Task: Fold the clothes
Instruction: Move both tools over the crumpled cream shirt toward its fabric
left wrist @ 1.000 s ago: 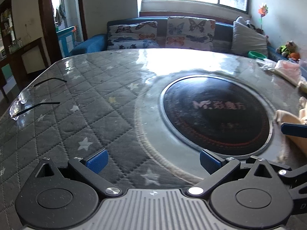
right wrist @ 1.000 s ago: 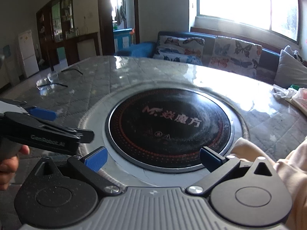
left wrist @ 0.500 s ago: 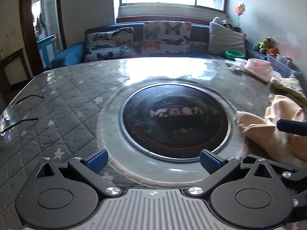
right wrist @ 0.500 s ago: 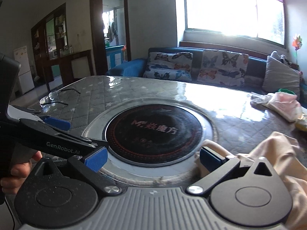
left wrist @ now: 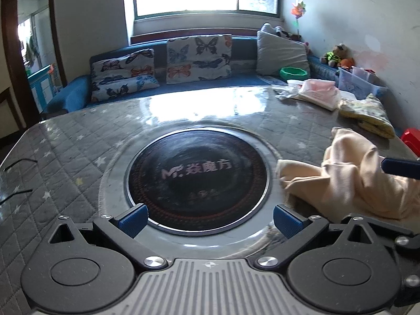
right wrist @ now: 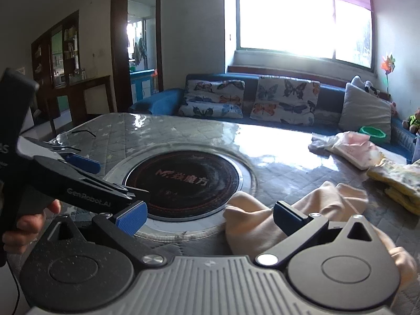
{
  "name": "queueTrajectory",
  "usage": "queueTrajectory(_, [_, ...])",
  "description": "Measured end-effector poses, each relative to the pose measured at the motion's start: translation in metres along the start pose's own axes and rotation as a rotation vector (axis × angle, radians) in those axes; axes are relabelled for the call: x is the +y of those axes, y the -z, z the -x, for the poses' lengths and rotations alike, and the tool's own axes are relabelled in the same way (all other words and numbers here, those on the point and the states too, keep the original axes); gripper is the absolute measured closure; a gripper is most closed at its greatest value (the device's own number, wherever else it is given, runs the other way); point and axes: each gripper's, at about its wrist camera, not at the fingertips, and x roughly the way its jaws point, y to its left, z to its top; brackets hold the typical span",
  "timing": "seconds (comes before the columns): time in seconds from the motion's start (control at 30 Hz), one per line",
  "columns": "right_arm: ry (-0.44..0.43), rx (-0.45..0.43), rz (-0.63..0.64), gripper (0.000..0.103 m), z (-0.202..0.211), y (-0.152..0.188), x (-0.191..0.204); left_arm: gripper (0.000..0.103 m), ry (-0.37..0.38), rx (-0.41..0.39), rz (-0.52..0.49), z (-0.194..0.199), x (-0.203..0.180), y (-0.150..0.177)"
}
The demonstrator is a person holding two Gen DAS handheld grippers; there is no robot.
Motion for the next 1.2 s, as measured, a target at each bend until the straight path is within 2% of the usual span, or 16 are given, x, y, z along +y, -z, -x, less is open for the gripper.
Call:
queueTrajectory(0.2, [0.045, 0.013, 0.009, 0.000, 0.024, 0.001, -0.017, 0.000, 0.017, -0.008, -0.034, 0.003, -0.013, -0.004])
queueTrajectory(0.37, [0.100, 0.061, -0.016, 0.000, 0.035, 0.004, -0.038, 0.000, 0.045, -0.008, -0.066, 0.004, -0.023, -0.010])
queueTrajectory(0.5, [0.127, 0.106, -0.043, 0.000, 0.036, 0.005, -0.055, 0.000, 0.071, -0.008, -0.090, 0.004, -0.034, -0.014])
queueTrajectory(0.83, [0.161, 0.140, -0.059, 0.004, 0.037, 0.019, -0.076, 0.000, 0.149, 0.002, -0.158, -0.003, -0.072, -0.027])
queueTrajectory(1.2, [0.191, 0.155, -0.093, 0.007, 0.033, 0.027, -0.097, 0.000, 0.193, 0.018, -0.214, -0.016, -0.108, -0.038])
